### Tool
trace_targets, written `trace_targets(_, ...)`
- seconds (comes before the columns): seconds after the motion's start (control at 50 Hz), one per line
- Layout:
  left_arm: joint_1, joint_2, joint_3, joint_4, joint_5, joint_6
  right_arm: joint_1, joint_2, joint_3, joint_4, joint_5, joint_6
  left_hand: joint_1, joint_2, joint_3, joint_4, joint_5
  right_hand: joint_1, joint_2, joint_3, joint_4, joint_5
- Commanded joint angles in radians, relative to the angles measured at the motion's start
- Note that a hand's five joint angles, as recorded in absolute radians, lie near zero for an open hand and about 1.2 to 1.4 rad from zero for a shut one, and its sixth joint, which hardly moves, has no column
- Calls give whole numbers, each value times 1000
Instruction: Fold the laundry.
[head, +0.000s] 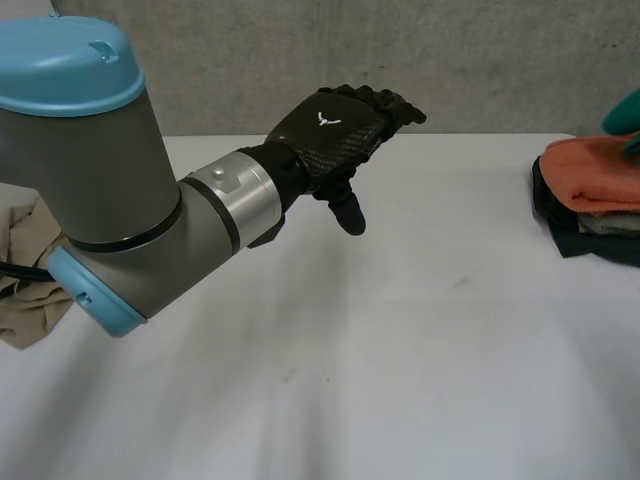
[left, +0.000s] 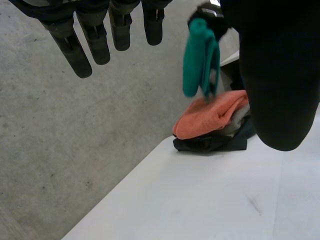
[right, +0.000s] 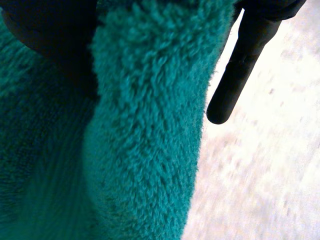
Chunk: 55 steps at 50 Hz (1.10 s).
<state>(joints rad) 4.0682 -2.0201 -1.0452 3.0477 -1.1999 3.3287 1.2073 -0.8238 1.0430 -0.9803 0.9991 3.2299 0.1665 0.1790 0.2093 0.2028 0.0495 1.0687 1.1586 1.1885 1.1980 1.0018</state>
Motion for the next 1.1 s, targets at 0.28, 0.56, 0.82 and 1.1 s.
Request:
trace_targets(0.28, -12, -8, -16, -1, -29, -5, 49, 207, 84, -251, 66, -4, 8, -4, -35, -28, -49, 328, 238, 208, 198, 220)
trace_targets(0.56, -14, -17, -13, 0, -26, -5, 87, 115, -23, -152, 56, -45, 8, -4, -35, -28, -49, 328, 238, 208, 198, 220)
trace_targets(0.82, -8, -31, 7, 14, -27, -5, 158, 259, -299, -120, 256, -50, 8, -4, -35, -28, -49, 328, 238, 208, 198, 220)
trace_targets(1.1, -8, -37, -32, 14, -27, -9, 86, 210, 141, -133, 101, -139, 8, -4, -35, -28, -49, 328, 238, 208, 198, 220)
